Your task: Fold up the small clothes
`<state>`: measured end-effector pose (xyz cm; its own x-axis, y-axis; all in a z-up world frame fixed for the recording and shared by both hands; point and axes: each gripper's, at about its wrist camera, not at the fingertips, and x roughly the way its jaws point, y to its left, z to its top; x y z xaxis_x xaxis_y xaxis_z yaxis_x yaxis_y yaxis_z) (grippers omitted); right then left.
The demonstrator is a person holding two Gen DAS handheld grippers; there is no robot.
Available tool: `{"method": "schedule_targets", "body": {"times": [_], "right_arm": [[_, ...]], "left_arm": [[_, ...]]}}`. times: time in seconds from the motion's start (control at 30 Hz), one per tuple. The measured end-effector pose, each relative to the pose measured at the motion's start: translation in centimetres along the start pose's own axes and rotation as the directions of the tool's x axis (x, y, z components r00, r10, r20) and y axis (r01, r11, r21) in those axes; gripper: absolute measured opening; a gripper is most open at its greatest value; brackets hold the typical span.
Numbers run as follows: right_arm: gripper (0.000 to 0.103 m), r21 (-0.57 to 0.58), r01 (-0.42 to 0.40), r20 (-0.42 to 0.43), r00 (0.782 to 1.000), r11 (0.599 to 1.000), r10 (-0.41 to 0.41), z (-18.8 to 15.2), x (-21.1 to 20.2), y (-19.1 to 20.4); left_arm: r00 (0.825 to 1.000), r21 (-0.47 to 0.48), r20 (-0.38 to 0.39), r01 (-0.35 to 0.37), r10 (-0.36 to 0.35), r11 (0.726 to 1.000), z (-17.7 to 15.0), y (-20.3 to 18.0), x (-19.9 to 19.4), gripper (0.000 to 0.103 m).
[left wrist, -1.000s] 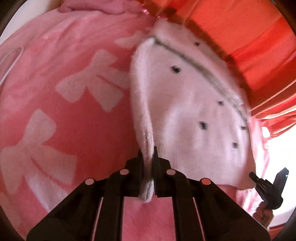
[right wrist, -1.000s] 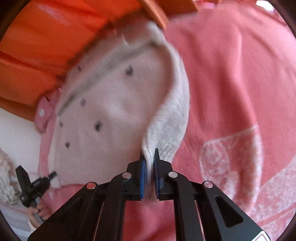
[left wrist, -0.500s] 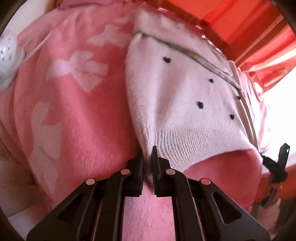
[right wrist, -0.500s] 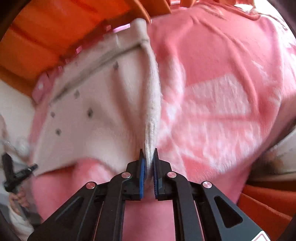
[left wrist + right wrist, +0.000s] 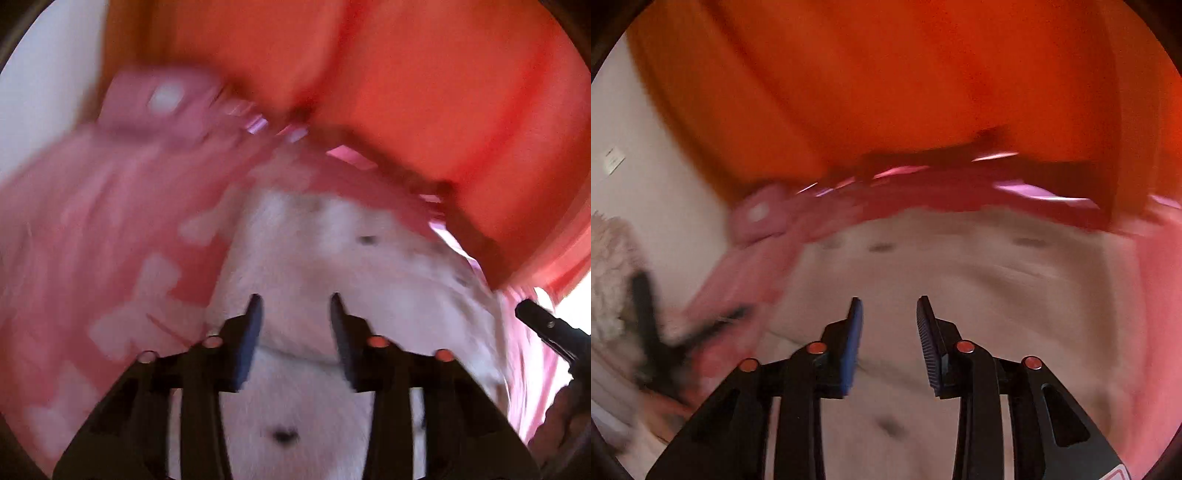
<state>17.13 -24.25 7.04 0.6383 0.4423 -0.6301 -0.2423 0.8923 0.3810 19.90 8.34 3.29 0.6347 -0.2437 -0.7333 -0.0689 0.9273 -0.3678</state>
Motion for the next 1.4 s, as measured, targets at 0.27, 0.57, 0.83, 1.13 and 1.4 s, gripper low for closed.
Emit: {"method": "schedule_targets", "body": {"times": [0.27, 0.57, 0.83, 1.13, 1.4], "right_arm": [[0.048, -0.227, -0.038, -0.181, 0.984, 0.973, -0.004, 5.5, 19.2, 8.8], [0.004, -0.344, -0.002, -0.228, 0.970, 0.939, -0.082, 6.8, 26.2, 13.3], [0.004, -0.179, 0.039, -0.196, 0.978, 0.983, -0.074, 8.2, 25.8, 11.6], [0.041, 0.067, 0.199, 0.080, 0.976, 0.978, -0.204, 3.6, 1.6, -5.4], [0.043, 0.321, 0.405, 0.026, 0.900, 0.856, -0.435, -1.7, -8.1, -21.7]], "left_arm": [[0.989, -0.178, -0.118, 0.064, -0.086, 0.982, -0.9, 4.3, 4.6, 0.000], [0.985, -0.177, -0.141, 0.069, -0.094, 0.982, -1.3, 4.4, 4.5, 0.000], [0.992, -0.097, -0.124, 0.022, -0.034, 0.995, -1.3, 3.1, 4.4, 0.000], [0.946, 0.235, -0.010, 0.317, -0.323, 0.919, -3.2, -4.8, -1.0, 0.030], [0.844, 0.519, -0.257, 0.532, -0.471, 0.669, -11.8, -21.8, -0.5, 0.030]]}}
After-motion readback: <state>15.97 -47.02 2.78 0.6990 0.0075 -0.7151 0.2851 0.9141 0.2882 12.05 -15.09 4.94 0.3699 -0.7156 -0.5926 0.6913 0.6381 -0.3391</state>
